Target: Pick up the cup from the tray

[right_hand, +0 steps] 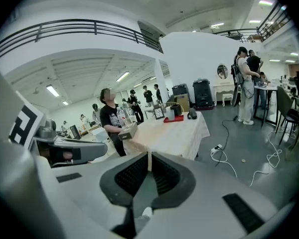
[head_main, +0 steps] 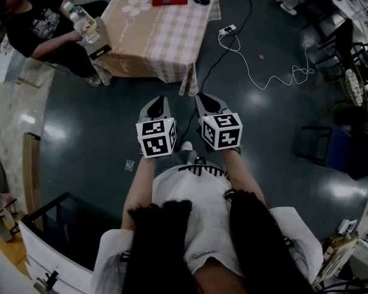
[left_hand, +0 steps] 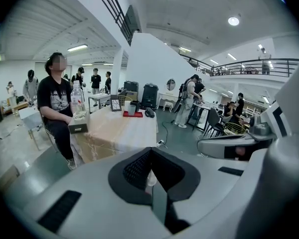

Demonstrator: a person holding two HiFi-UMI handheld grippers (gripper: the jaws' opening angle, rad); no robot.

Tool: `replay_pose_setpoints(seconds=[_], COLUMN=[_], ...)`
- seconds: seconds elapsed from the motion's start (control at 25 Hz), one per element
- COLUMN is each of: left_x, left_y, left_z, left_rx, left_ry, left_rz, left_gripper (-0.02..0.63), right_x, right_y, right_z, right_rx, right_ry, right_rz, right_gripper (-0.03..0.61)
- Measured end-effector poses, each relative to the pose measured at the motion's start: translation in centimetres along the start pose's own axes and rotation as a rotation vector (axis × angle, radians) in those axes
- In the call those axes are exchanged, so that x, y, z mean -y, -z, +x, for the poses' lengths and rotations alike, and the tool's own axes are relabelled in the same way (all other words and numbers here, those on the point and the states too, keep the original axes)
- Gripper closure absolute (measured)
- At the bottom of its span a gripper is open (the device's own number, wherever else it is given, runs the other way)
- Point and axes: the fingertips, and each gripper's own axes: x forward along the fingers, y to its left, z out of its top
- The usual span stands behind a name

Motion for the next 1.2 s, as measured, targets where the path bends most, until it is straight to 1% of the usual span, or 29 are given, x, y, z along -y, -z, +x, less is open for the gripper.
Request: replay_pose_setpoints(seconds=[0.24,0.68,0.92,1.08,1.2], left_x=[-0.4,-2.1,-3.8,-5.4,-6.7], left_y=[-0.6,-4.3,-7.1,-8.9,-10.3], left_z=[1.6,6.4,9.7,12.0,13.4], left_rx=[-0.001,0.002,0.005,-0.01,-0.022], left_ry=[0.003,0.019,0.031,0.036,0.056], left_rz=[-0.01,-0.012,-0.001,0.016,0.023], left_gripper=[0.607,0.607,0.607,0.608,0.607], right_x=[0.2,2.2,3.6,3.9,3.9], right_y=[-1.0,-4.8,-6.9,-8.8,-10.4], right_z=[1.3,5.5,9.1,11.5,13.3], right_rx=[0.008,0.023,0.02,0.02,0.024], right_ry=[0.0,0.024,0.051,0.064,0.079], right_rz=[-0.029,-0.033,-0.019,-0.024,-0.018], right_gripper=[0.569,0.568,0.568,0.568,0.557])
